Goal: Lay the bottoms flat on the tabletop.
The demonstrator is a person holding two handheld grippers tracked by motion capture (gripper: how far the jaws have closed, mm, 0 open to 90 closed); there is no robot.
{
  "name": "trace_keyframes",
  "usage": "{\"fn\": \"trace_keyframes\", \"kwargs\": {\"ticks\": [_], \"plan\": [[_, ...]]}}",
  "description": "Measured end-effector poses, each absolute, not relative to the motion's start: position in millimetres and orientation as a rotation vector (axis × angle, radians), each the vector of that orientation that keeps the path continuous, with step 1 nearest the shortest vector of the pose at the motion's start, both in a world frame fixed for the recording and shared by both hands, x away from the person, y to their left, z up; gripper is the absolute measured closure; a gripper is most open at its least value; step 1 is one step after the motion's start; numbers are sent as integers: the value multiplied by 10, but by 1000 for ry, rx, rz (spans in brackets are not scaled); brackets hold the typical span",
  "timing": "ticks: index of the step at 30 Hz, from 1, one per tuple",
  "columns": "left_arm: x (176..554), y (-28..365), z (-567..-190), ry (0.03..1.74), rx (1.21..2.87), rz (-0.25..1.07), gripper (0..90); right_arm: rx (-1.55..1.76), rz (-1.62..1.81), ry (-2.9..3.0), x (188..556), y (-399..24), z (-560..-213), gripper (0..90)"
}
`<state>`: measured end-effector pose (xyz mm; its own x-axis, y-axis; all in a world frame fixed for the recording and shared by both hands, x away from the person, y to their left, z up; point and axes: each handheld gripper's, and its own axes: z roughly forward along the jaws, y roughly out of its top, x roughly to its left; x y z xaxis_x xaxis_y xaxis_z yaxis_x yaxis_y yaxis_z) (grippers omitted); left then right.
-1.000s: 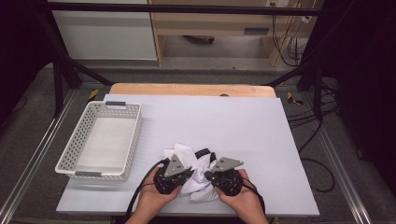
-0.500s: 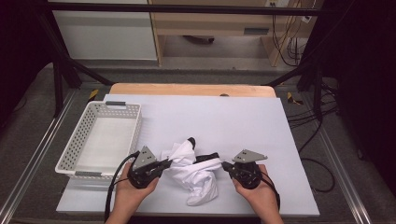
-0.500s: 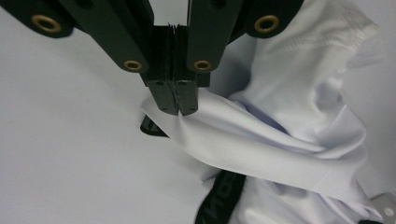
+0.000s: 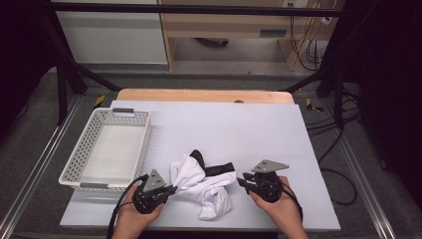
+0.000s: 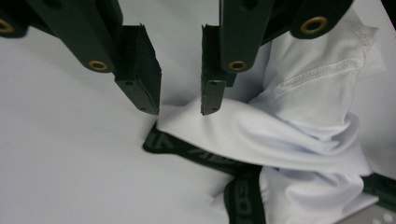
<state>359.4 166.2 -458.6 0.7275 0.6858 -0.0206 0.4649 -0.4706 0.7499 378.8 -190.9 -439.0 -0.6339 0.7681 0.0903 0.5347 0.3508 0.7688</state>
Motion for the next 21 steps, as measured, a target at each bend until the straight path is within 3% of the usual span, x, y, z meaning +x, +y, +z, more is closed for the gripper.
{"fn": "trace_keyframes", "kwargs": {"ticks": [7,13,21], "plan": [[3608,1683,-4578,874,2111,381,809,1192,1156,2255,4101,-1932,-4317,631],[3597,1677,-4544,849,2064,420,694,1207,1082,2332,4398,-1721,-4551,614],[3620,1626,-4558,849,2059,427,601,1202,1001,2421,4320,-1516,-4762,431]]}}
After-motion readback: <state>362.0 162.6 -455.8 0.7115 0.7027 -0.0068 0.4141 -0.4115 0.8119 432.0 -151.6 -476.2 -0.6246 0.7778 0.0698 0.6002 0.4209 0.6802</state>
